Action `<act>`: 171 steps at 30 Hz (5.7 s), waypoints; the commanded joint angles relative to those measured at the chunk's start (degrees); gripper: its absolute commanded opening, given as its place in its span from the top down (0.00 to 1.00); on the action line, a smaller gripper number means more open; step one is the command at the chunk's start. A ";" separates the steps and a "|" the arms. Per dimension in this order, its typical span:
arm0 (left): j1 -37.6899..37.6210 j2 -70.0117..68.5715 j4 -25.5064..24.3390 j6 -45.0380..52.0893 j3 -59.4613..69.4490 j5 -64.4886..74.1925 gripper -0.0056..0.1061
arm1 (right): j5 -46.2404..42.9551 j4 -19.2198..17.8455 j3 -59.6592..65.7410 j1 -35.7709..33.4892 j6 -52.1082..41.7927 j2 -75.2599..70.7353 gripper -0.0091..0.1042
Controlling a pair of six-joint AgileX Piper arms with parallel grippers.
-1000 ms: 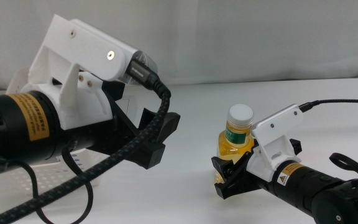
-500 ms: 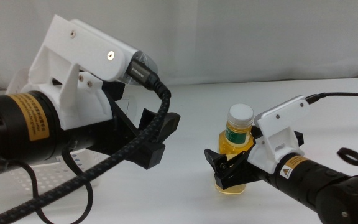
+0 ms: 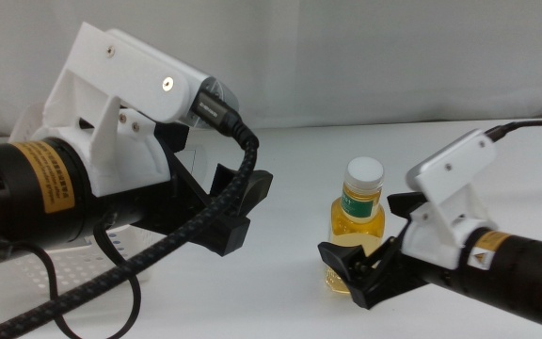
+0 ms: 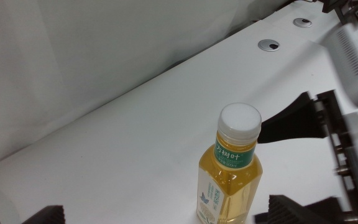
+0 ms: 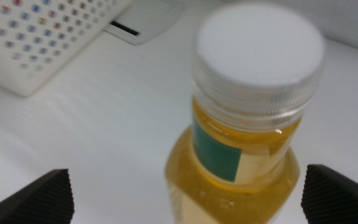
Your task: Use arms to grab the bottles and put them into the dustbin to the left of the table.
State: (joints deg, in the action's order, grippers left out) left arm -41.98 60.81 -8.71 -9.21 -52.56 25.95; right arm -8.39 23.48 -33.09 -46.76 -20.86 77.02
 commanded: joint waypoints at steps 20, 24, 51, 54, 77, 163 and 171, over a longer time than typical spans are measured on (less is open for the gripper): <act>-0.26 0.04 0.56 -0.44 0.28 0.07 0.20 | 37.41 -13.36 -0.25 30.27 -1.41 -30.56 0.01; -0.26 0.04 0.56 -0.44 0.28 0.07 0.20 | 41.28 -13.46 -1.43 37.74 -1.41 -35.00 0.01; -1.74 3.85 0.23 -1.24 29.46 -47.12 0.20 | 40.15 -14.28 -2.29 40.52 -1.63 -38.09 0.01; -4.12 9.11 0.23 -1.24 30.21 -52.89 0.20 | 39.03 -14.28 -2.29 40.52 -1.63 -38.09 0.01; -5.94 41.96 0.82 -3.80 24.37 -80.28 0.20 | 39.43 -14.28 -2.29 40.52 -1.74 -38.09 0.01; 8.55 36.06 27.58 26.59 -0.39 -57.83 0.98 | 39.32 -13.01 -2.29 40.52 -1.63 -38.09 0.01; 15.37 27.46 27.58 28.84 -0.39 -51.46 0.98 | 38.60 -11.36 -2.29 40.52 -1.63 -38.09 0.01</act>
State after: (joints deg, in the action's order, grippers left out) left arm -27.79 91.01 18.89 19.14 -52.53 -23.66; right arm 30.97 11.60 -35.01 -6.56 -22.02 39.16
